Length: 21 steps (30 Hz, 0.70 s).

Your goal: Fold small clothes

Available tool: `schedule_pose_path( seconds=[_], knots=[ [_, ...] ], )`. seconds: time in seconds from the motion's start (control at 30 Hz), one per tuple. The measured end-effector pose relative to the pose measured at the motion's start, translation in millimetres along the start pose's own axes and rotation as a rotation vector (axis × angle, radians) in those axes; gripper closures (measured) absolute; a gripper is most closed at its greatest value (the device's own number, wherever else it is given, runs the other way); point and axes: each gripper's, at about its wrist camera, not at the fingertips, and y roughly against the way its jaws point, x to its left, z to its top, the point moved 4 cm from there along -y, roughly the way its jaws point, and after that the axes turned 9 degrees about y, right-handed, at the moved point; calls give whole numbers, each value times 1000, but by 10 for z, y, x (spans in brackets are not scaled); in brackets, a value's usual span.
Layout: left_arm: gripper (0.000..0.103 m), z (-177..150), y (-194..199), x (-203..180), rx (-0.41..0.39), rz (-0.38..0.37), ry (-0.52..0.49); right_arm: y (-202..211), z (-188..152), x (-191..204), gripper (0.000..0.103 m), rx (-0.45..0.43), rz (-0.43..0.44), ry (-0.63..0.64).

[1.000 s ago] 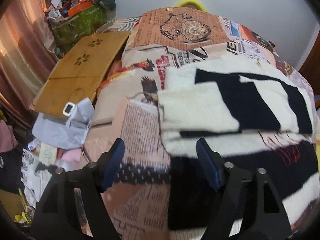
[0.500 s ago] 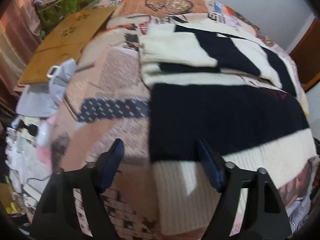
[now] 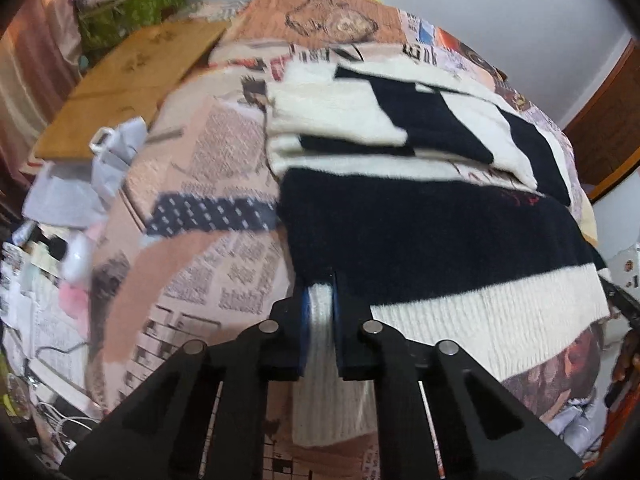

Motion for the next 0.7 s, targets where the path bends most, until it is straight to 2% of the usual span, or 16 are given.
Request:
schedule_pose_path(
  seconds=[0.17, 0.37, 0.53, 0.7],
  knots=[
    [95, 300, 316, -57, -153, 37, -22, 197, 255, -44, 96, -91, -16, 11],
    [95, 806, 531, -278, -263, 13, -41, 273, 736, -83, 97, -194, -19, 23],
    [95, 1249, 462, -434, -286, -1, -34, 226, 1147, -158, 97, -246, -49, 42],
    [95, 1686, 124, -441, -247, 12, 2, 25, 1486, -318, 97, -237, -68, 39]
  ],
)
